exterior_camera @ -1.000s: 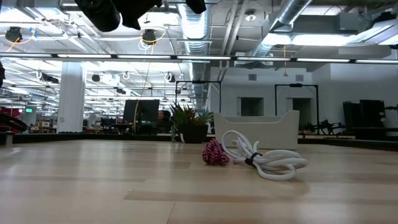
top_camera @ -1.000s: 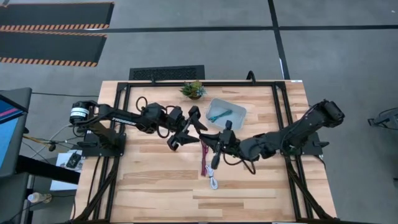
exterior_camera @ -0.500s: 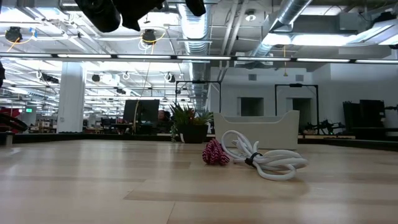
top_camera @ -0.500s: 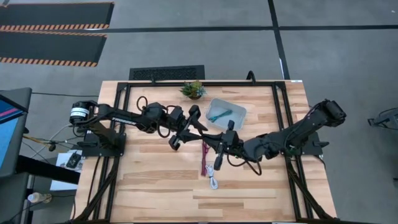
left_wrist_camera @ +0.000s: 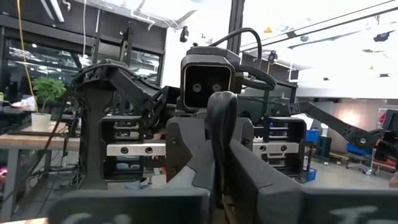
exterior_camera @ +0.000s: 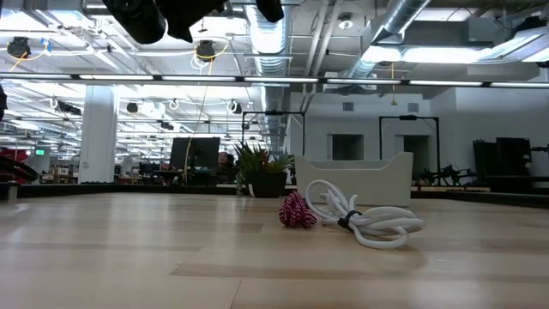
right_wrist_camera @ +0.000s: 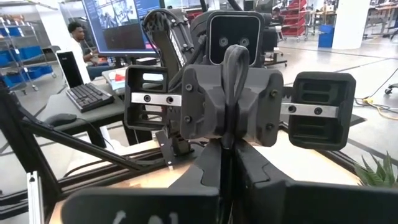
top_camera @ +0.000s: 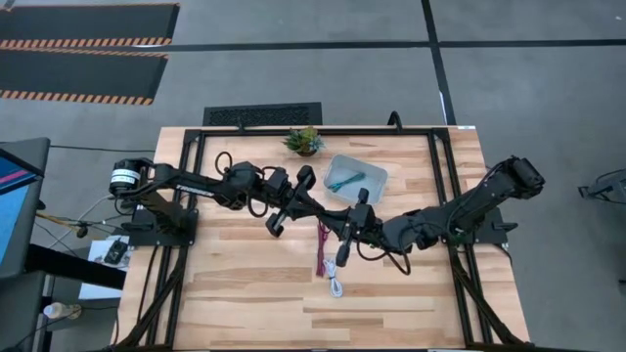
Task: Pick and place USB-C Cables
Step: Put the black charger cable into the white bin
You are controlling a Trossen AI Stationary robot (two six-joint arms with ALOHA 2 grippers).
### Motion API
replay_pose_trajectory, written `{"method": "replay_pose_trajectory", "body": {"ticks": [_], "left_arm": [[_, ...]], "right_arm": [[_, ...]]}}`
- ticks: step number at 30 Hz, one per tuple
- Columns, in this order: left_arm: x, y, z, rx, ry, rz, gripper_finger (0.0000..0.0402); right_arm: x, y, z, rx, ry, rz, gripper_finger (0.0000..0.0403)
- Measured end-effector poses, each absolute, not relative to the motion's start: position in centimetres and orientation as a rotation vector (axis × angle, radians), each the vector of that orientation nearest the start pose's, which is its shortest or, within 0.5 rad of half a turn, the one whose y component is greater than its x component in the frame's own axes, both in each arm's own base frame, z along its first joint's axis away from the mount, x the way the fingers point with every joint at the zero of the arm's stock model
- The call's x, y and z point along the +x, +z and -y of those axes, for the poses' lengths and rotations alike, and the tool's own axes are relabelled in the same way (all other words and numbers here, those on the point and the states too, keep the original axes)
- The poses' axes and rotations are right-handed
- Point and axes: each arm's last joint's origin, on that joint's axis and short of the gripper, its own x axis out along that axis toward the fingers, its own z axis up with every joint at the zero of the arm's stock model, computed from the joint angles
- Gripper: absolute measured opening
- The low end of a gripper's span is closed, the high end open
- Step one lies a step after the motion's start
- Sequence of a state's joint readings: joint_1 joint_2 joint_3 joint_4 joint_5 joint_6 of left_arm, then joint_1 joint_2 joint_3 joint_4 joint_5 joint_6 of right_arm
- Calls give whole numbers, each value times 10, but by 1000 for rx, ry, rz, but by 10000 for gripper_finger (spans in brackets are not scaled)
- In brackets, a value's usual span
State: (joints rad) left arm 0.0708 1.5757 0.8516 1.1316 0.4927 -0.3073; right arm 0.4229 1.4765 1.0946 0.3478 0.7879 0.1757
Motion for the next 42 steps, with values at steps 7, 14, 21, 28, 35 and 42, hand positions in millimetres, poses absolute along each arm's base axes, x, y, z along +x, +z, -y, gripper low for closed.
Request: {"method": "replay_pose_trajectory", "body": {"ticks": [7, 14, 21, 28, 35, 42], "left_arm": [[331, 285, -10, -194, -450, 311, 2], [332, 284, -11, -192, -418, 306, 0], [334, 278, -18, -183, -369, 244, 0], [337, 265, -28, -164, -279, 125, 0], [346, 256, -36, -70, -43, -61, 0], [388, 260, -55, 24, 49, -258, 0]], "right_arm": [[312, 322, -115, 176, -382, -42, 86], [314, 317, -111, 185, -399, -71, 196], [309, 298, -109, 251, -443, -213, 232], [293, 274, -114, 354, -517, -401, 214], [264, 255, -132, 509, -572, -588, 199], [247, 252, -151, 571, -569, -614, 187]]}}
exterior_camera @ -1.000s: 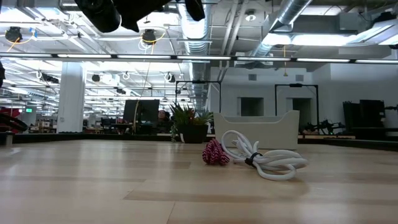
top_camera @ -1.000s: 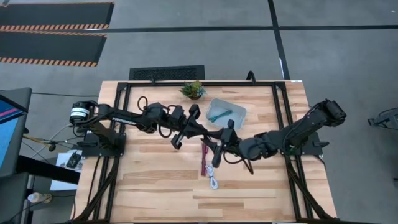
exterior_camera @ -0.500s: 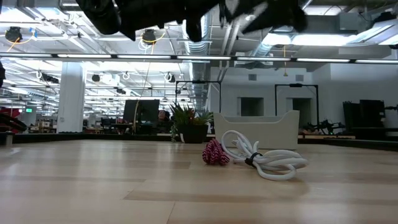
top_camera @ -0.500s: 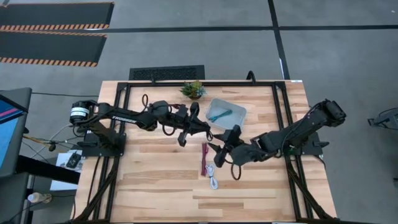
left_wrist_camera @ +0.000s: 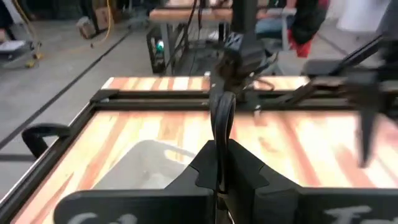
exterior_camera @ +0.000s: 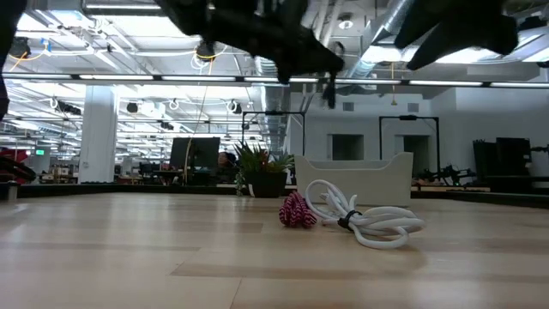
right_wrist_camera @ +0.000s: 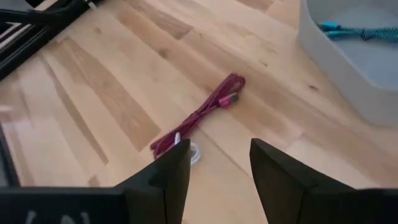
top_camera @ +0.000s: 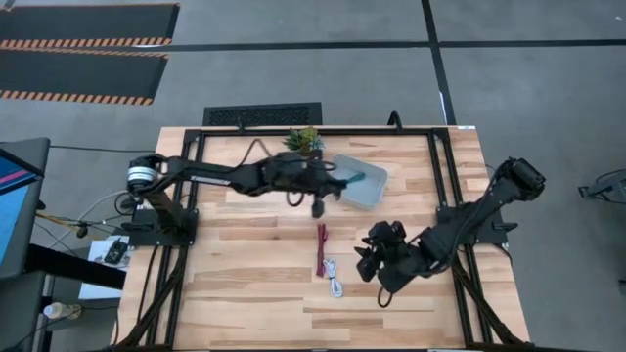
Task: Pick and place USB-C Cables
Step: Put the black charger cable into the white bin
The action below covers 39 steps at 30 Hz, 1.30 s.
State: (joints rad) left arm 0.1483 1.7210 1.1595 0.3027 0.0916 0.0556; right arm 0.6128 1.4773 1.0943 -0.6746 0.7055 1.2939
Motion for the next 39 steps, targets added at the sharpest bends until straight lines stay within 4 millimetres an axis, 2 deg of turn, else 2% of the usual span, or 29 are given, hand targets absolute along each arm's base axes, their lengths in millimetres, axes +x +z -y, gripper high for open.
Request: {"method": "replay_pose_trajectory", "body": {"ticks": [3, 10, 14, 21, 26, 31, 39], "left_arm": [[409, 250, -68, 20, 73, -294, 0], [449, 212, -96, 6, 172, -424, 0], [467, 187, -99, 22, 188, -480, 0], [494, 156, -103, 45, 214, -552, 0], [508, 143, -102, 86, 213, -613, 0], [513, 128, -103, 82, 204, -699, 0], [511, 128, -107, 77, 213, -712, 2]], "right_arm": [[242, 252, -158, 597, -555, -614, 183], [232, 252, -172, 640, -530, -616, 173], [229, 251, -174, 652, -535, -614, 168], [230, 252, -173, 648, -548, -594, 161], [230, 251, -173, 648, -549, -595, 159], [229, 251, -173, 645, -550, -596, 159], [229, 251, -173, 641, -550, -598, 159]]}}
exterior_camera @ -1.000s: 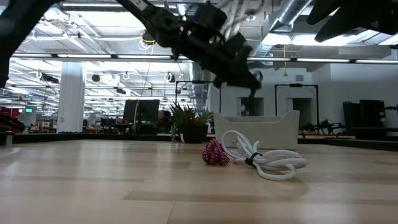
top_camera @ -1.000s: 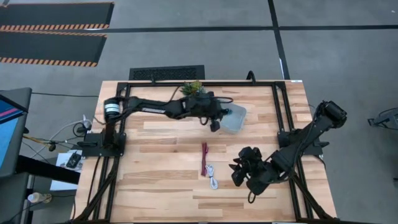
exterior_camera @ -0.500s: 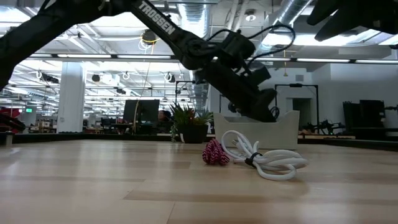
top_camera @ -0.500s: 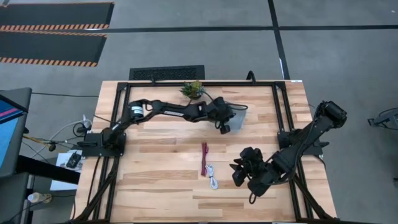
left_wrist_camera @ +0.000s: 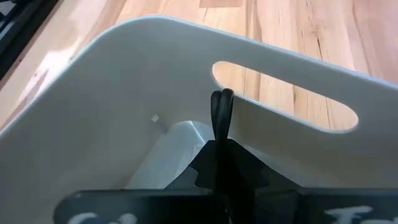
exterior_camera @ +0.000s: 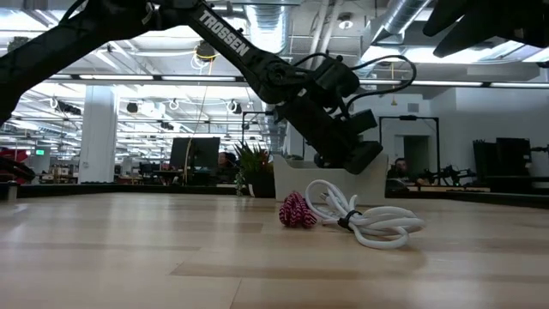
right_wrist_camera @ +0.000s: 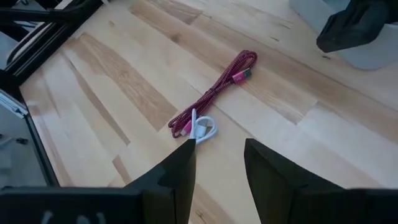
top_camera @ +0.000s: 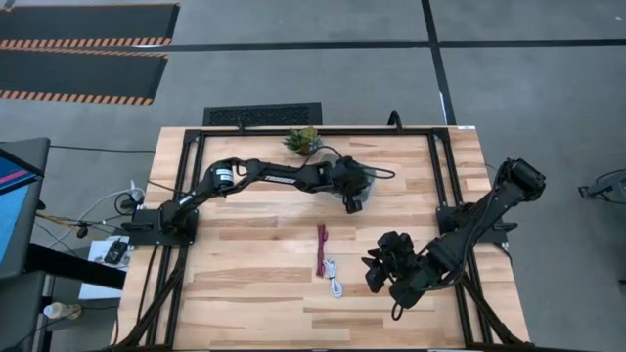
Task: Pick and place USB-C Cables
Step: Put the black charger cable into the white bin, then put the white charger cable into the white bin
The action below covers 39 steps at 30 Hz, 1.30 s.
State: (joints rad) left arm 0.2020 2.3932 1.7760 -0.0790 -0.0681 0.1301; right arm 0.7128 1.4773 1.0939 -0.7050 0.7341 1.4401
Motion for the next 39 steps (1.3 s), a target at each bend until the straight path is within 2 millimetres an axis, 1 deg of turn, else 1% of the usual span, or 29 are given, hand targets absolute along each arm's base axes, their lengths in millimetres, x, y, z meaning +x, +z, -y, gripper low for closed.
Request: {"method": "replay_pose_trajectory", "body": {"ticks": [5, 9, 13, 18, 21, 23, 26, 30, 32, 35, 37, 39], "left_arm": [[511, 128, -107, 70, 227, -712, 17], [512, 130, -108, 92, 281, -702, 45], [512, 130, -107, 88, 239, -694, 96], [513, 131, -105, 76, 202, -686, 176], [516, 138, -105, 77, 201, -690, 217], [517, 145, -105, 76, 200, -699, 238], [519, 160, -105, 75, 198, -717, 257], [520, 180, -104, 70, 185, -755, 262], [518, 190, -101, 54, 144, -784, 260], [511, 214, -95, 23, 59, -794, 255], [504, 237, -93, 22, 27, -767, 251], [492, 264, -90, 32, 11, -744, 248]], "right_arm": [[229, 251, -173, 643, -549, -597, 159], [229, 251, -173, 643, -549, -597, 159], [229, 251, -173, 643, -549, -597, 159], [230, 251, -172, 644, -551, -596, 159], [230, 251, -172, 645, -551, -596, 159], [230, 251, -172, 646, -551, -596, 159], [230, 251, -172, 646, -551, -596, 159], [230, 251, -172, 647, -551, -596, 159], [230, 251, -173, 649, -549, -595, 159], [230, 252, -173, 651, -548, -593, 159], [230, 252, -173, 655, -545, -593, 159], [230, 252, -174, 662, -537, -588, 159]]}}
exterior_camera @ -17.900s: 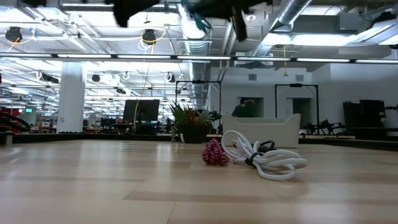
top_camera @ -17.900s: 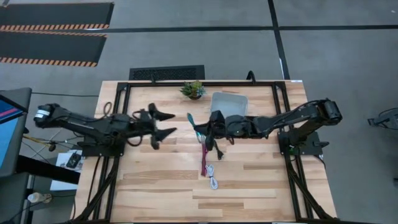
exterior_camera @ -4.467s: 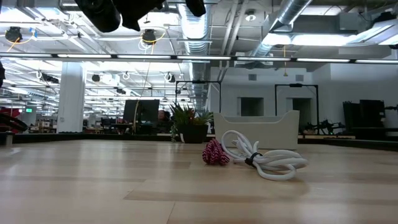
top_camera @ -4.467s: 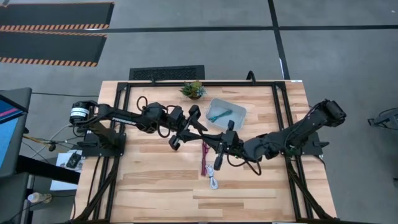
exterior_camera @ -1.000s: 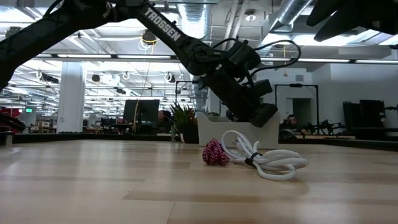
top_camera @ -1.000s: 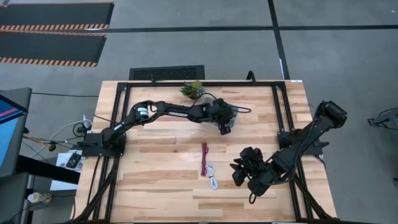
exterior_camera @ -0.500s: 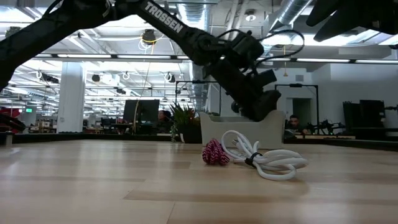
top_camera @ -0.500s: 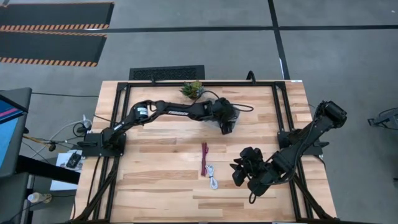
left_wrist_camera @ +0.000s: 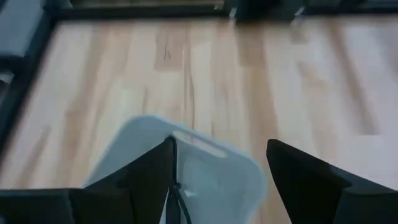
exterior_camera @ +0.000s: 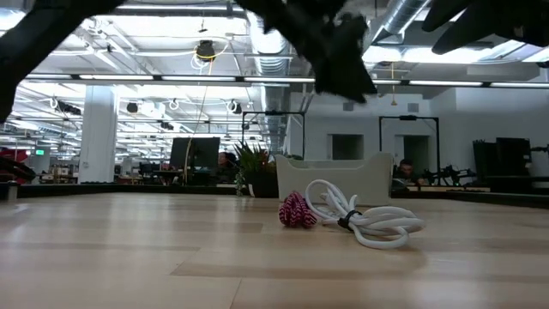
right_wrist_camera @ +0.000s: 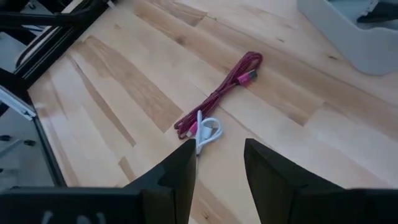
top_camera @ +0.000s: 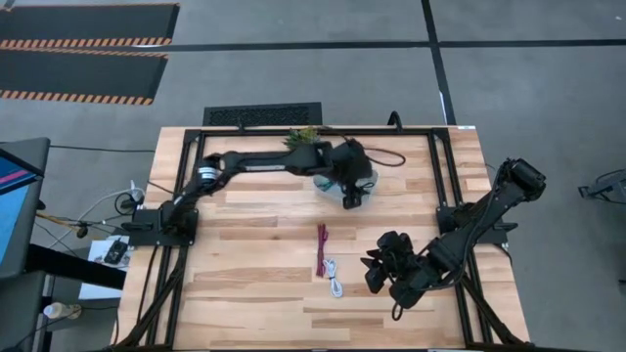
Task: Pick and place USB-C Cables
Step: Put the white charger cable into the white bin
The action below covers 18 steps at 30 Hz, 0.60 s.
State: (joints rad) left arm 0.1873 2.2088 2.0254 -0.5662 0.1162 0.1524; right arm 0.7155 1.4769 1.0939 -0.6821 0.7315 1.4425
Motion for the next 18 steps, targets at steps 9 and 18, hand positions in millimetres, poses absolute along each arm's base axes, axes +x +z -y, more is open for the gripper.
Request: {"method": "replay_pose_trajectory", "body": {"ticks": [9, 18], "left_arm": [[413, 387, -61, 121, 1, -641, 230], [304, 464, -5, 151, -56, -561, 204]], "right_arm": [[227, 243, -176, 657, -526, -591, 159], [235, 223, -172, 710, -522, -549, 159]]}}
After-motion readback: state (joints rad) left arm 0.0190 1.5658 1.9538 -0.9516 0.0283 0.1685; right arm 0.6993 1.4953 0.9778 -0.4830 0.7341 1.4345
